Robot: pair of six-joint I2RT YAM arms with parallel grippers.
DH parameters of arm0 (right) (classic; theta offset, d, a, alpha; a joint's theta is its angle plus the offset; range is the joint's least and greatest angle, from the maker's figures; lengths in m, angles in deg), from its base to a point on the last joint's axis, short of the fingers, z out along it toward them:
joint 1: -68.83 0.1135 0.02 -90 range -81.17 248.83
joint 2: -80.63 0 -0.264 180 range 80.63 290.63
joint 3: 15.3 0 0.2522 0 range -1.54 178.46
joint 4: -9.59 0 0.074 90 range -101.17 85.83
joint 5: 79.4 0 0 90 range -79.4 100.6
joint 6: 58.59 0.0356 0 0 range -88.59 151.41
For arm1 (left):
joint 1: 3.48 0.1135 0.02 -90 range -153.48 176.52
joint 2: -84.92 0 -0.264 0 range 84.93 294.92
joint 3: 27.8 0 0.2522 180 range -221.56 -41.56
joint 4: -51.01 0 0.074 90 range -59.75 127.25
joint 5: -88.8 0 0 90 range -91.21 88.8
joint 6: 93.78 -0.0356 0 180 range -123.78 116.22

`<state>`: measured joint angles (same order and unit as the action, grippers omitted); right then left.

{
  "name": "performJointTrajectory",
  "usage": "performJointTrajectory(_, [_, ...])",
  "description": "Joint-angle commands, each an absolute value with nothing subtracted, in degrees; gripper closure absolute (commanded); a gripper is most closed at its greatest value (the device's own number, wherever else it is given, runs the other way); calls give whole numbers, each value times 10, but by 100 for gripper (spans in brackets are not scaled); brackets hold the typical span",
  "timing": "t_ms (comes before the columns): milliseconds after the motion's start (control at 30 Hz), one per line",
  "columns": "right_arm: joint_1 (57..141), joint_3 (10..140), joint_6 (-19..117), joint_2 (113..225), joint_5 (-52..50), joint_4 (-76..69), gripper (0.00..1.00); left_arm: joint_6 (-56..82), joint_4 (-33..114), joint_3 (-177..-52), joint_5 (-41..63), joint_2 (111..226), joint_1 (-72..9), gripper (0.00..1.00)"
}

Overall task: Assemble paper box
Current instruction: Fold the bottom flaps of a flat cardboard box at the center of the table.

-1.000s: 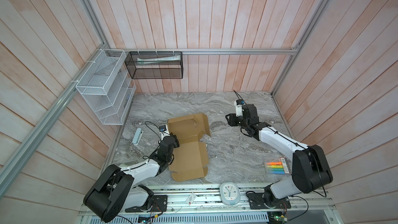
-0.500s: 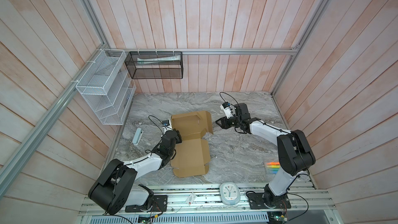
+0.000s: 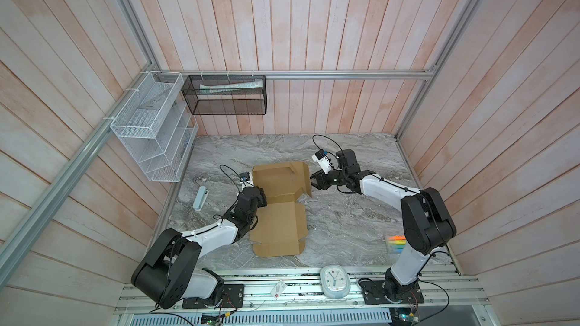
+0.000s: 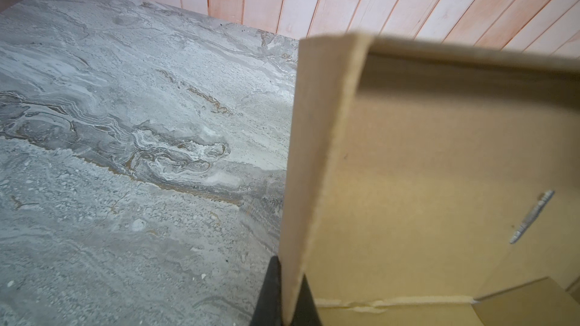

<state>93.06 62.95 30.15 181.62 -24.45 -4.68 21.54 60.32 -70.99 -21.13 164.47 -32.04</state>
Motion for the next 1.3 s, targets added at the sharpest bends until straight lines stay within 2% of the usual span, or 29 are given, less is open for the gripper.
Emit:
performJointTrajectory(0, [937, 628, 287, 1797, -283, -61, 52, 205, 604, -727, -200, 1651, -319, 100])
performJointTrajectory(533, [965, 635, 279, 1795, -295, -59, 54, 198, 609, -727, -181, 1648, -319, 100])
performJointTrajectory(1267, [1062, 624, 363, 1765, -143, -7, 57, 208, 605, -735, -182, 1658, -320, 100])
